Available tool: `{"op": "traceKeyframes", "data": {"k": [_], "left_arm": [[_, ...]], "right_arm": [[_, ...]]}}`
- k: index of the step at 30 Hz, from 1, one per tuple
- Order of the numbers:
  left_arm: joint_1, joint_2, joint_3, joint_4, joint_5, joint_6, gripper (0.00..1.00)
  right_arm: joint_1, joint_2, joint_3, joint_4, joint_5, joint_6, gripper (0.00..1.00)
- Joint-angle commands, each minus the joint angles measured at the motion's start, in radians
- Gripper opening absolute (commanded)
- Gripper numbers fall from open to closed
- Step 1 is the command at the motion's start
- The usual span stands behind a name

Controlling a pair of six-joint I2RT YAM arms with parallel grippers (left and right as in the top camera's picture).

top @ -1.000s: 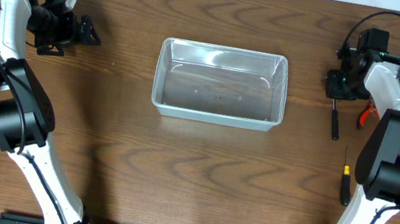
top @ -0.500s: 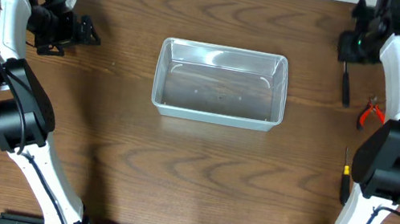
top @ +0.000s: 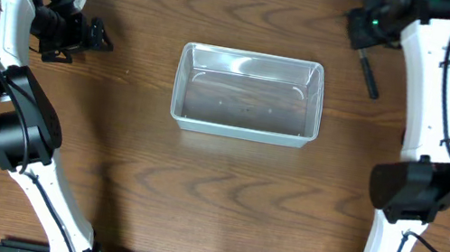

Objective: Pack container
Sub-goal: 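Lift the hammer and carry it left over the clear box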

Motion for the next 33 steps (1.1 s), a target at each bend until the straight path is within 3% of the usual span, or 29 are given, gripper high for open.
{"op": "traceKeyframes", "data": {"k": [1, 15, 23, 33], "left_arm": [[0.002, -0.03, 0.02, -0.003, -0.005, 0.001, 0.98], [0.002, -0.03, 0.02, -0.002, -0.005, 0.001, 0.98], [0.002, -0.03, 0.02, -0.002, -0.005, 0.001, 0.98], [0.002, -0.03, 0.02, -0.002, -0.005, 0.001, 0.98]], "right_arm": [[0.068, -0.006, 0.066, -0.053, -0.032, -0.136, 0.01], [0.31, -0.006, 0.056, -0.163, -0.138, -0.475, 0.01], [0.321, -0.006, -0.014, -0.15, -0.219, -0.568, 0.01], [0.324, -0.006, -0.181, -0.04, -0.242, -0.571, 0.01]]}}
